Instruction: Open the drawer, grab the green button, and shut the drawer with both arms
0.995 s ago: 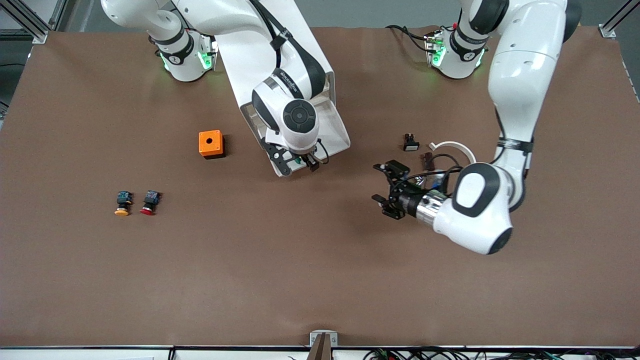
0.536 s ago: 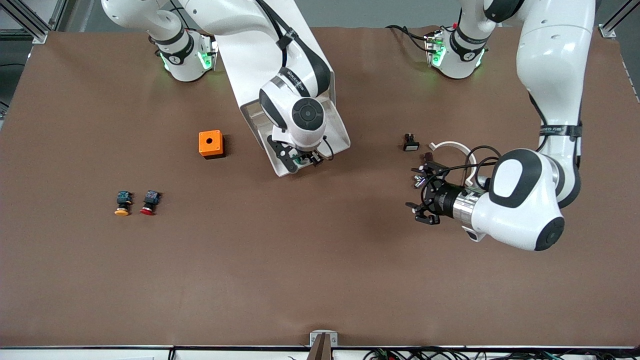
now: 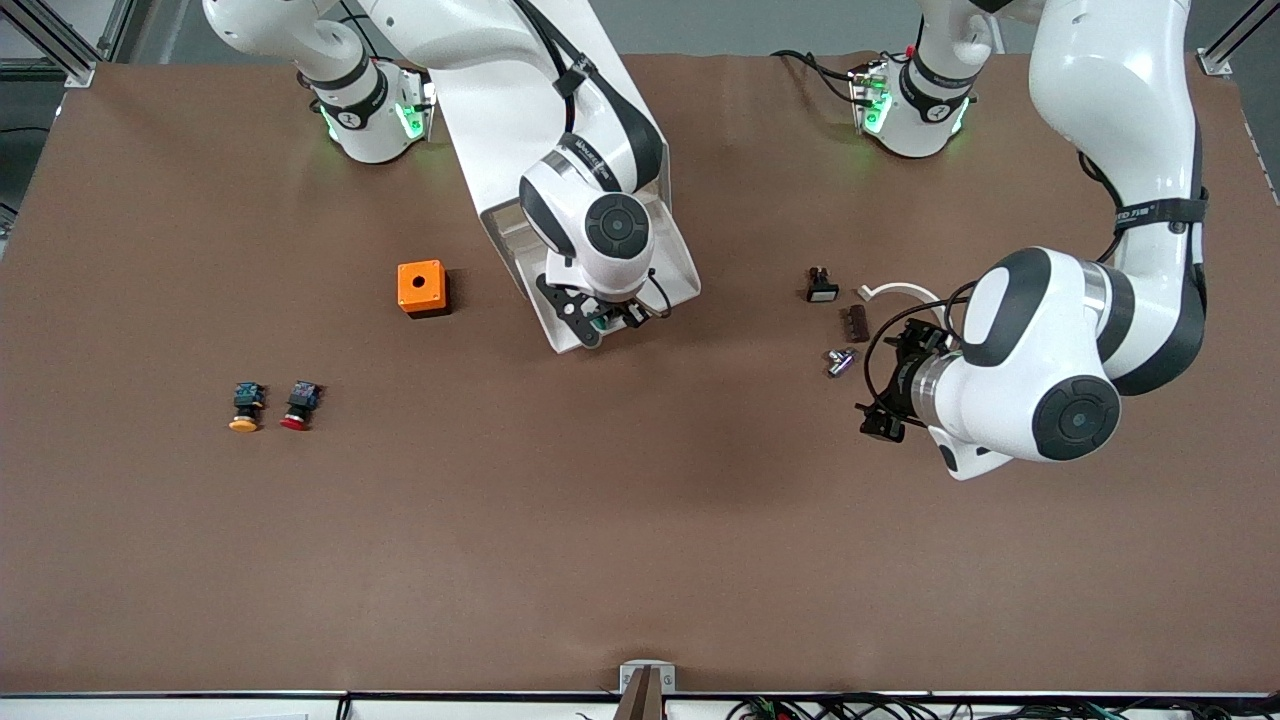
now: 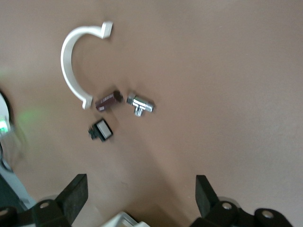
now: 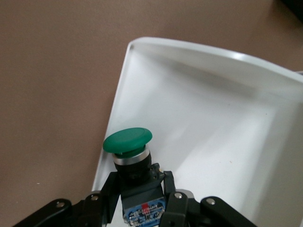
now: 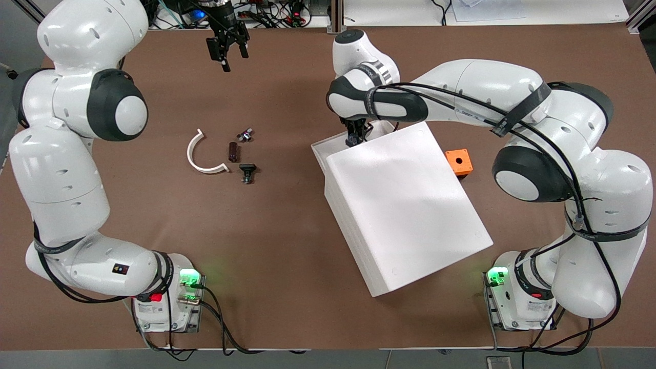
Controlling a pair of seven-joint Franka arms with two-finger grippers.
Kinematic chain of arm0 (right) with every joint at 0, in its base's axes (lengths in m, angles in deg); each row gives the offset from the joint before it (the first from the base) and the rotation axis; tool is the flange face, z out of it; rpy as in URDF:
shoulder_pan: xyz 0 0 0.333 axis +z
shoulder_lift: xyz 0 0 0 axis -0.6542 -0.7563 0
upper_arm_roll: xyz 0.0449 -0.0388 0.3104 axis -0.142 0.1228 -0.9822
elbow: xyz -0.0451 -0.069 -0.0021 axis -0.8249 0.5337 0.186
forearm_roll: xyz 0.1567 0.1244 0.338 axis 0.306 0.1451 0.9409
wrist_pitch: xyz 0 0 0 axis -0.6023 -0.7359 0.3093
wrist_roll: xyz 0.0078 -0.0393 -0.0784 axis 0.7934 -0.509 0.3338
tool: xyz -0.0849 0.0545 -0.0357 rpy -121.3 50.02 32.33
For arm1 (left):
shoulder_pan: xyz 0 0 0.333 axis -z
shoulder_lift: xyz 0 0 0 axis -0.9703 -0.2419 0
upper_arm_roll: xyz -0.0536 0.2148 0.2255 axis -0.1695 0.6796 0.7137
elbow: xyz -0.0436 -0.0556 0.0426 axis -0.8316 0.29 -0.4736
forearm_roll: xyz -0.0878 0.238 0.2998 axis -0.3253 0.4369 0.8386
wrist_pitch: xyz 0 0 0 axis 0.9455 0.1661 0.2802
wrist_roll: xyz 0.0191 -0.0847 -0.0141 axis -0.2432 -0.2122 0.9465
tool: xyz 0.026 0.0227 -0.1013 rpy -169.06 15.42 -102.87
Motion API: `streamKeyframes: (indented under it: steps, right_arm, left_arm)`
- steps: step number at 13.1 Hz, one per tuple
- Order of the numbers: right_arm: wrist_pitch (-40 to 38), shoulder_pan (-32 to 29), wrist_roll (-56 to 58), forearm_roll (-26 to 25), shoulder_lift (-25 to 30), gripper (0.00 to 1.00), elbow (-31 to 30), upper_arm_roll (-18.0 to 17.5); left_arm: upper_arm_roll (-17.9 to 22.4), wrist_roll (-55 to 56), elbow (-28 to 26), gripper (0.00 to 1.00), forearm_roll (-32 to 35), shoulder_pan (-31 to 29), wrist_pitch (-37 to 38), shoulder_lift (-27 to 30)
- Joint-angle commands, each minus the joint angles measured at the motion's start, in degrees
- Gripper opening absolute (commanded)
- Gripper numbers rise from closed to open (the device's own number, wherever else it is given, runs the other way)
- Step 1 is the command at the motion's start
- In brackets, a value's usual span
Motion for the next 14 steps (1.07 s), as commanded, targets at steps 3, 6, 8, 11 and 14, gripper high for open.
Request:
streamKeyframes:
  steps: [3, 6, 8, 11, 14]
  right_arm:
    - [-21.14, -8.37, 11.12, -0.16, 1.32, 0.00, 12.76, 0.38]
    - [-27.76, -17.41, 31.49, -0.69, 6.85, 0.00, 12.69, 0.46]
    - [-28.83, -23.30, 45.98, -2.43, 9.05, 0.00, 11.99, 0.46]
    - [-27.00, -32.26, 69.55, -6.83, 9.59, 0.00, 11.55, 0.46]
    - [-16.04, -37.03, 78.12, -10.78, 10.12, 0.00, 2.79, 0.46]
  left_arm:
    - [-0.51, -18.69, -2.30, 1.00, 3.46, -0.70, -0.74, 2.34]
    - [-0.68, -29.43, -2.30, 1.00, 4.26, -0.17, -2.06, 2.26]
    - [-1.99, -31.56, -4.22, 1.00, 4.53, 1.14, -5.91, 2.25]
    - [-2.70, -31.57, -8.52, 1.00, 11.11, 7.20, -11.45, 1.82]
    - [-6.90, -30.78, -13.01, 1.00, 10.77, 9.23, -21.97, -0.54]
